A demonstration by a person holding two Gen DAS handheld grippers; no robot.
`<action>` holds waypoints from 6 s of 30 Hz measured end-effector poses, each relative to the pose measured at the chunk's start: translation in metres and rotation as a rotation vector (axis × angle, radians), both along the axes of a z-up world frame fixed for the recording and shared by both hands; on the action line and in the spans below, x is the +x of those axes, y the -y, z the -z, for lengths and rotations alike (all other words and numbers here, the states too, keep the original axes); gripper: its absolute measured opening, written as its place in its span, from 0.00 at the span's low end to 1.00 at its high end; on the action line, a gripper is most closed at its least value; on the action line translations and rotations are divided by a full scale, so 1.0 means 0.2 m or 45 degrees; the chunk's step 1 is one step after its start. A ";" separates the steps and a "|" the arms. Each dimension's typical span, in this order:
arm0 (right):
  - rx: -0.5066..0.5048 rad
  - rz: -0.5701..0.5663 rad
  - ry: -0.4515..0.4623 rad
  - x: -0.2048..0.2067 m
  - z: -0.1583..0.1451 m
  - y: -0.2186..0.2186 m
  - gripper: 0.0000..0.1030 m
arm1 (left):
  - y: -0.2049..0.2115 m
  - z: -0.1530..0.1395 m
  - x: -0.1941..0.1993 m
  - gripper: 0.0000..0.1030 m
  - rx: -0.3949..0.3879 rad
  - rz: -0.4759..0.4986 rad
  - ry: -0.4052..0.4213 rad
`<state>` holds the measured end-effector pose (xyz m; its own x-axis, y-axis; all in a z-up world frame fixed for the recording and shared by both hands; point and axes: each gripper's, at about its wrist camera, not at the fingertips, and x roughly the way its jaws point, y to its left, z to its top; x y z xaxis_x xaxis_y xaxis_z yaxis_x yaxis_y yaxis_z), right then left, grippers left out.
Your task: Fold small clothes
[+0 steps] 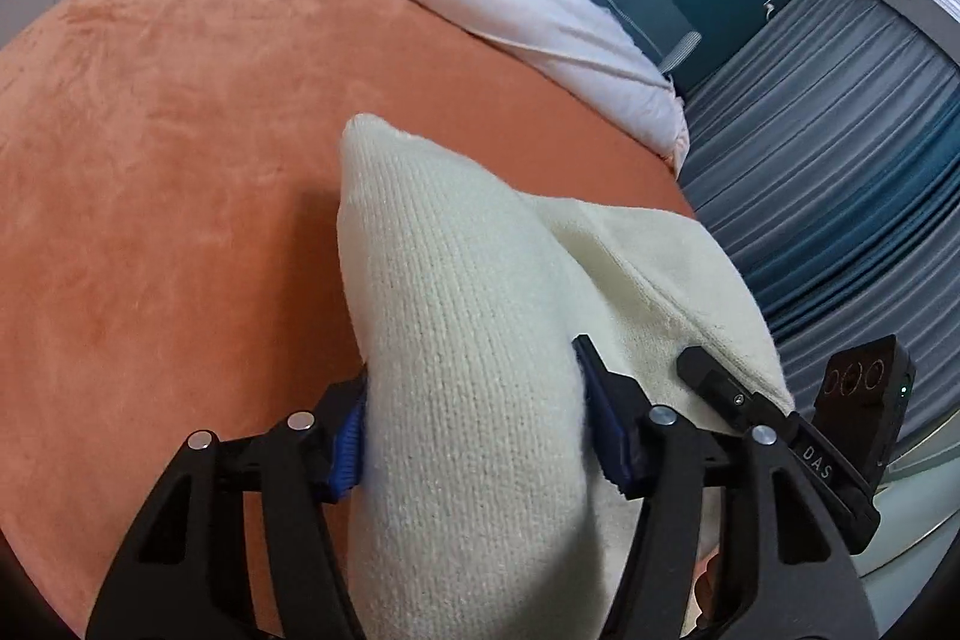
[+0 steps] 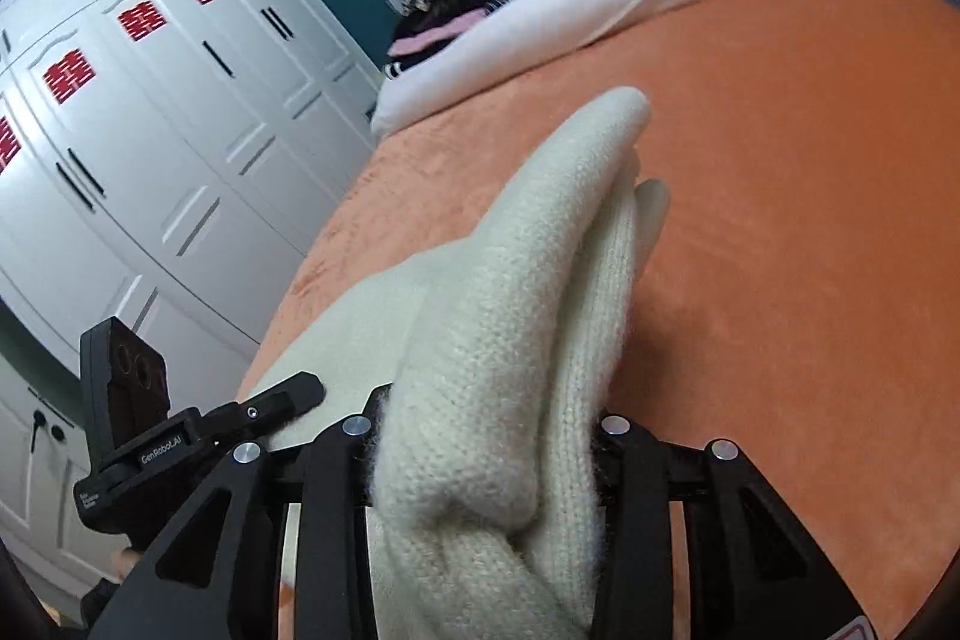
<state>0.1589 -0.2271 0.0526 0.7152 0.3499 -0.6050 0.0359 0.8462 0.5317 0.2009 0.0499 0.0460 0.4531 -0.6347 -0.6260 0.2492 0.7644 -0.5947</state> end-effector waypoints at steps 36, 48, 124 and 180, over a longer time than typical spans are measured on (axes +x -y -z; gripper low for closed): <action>-0.336 0.086 -0.338 -0.33 0.23 -0.07 0.05 | 0.10 0.10 -0.34 0.64 0.731 -0.121 -0.007; -0.358 0.122 -0.341 -0.45 0.26 -0.08 0.06 | 0.12 0.06 -0.42 0.64 0.775 -0.116 0.015; -0.497 0.328 -0.148 -1.14 0.21 -0.43 0.84 | 0.20 0.06 -1.03 0.92 0.881 -0.210 0.220; -0.488 0.314 -0.192 -1.14 0.23 -0.54 0.84 | 0.17 0.11 -0.98 0.91 0.905 -0.210 0.160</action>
